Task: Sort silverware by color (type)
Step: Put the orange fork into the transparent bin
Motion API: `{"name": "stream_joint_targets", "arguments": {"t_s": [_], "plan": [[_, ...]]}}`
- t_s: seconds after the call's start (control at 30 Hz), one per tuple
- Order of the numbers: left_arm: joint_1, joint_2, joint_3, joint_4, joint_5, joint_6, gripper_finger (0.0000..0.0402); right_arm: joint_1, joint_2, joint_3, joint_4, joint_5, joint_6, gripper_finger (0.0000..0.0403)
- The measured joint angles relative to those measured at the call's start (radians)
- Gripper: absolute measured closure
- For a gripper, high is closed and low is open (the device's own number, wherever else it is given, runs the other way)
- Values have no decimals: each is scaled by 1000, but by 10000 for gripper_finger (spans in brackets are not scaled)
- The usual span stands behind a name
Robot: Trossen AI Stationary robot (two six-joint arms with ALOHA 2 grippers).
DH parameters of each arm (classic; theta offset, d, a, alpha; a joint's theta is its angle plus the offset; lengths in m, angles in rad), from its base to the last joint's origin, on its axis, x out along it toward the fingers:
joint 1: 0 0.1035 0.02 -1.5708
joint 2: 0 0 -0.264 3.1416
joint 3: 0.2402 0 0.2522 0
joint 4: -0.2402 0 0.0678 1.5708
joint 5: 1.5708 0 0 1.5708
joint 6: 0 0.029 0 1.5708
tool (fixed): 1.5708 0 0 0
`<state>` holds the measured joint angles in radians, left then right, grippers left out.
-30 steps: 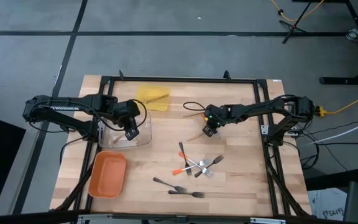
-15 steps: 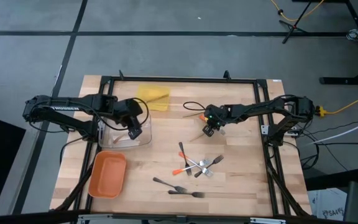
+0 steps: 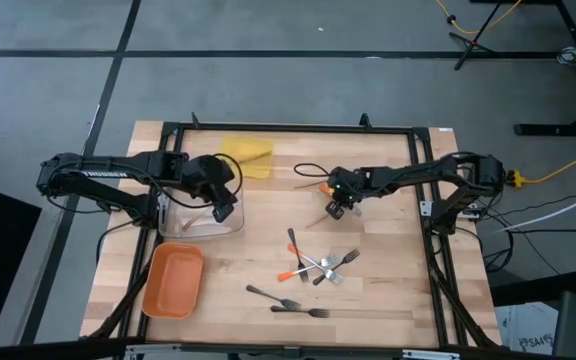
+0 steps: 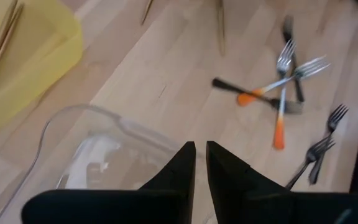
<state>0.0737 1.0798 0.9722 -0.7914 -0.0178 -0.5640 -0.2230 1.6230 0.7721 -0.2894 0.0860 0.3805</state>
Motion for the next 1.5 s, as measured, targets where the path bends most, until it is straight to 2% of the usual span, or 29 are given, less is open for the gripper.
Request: {"name": "stream_joint_targets", "arguments": {"t_s": [0.3,0.53,0.93,1.1,1.3,1.5], "plan": [[0,0,0,143,-3,1,368,0,0,124,2,-35,-128,402],[0,0,0,173,-91,7,368,0,0,232,3,-127,-212,402],[0,47,0,410,-112,422,367,-38,-1,356,4,-408,-137,402],[0,103,0,492,-111,554,346,-73,-1,361,10,-556,-67,402],[0,166,0,527,-112,643,308,-73,-2,361,9,-575,-47,402],[0,244,0,591,-112,656,299,-72,-2,361,9,-572,-47,402]]}}
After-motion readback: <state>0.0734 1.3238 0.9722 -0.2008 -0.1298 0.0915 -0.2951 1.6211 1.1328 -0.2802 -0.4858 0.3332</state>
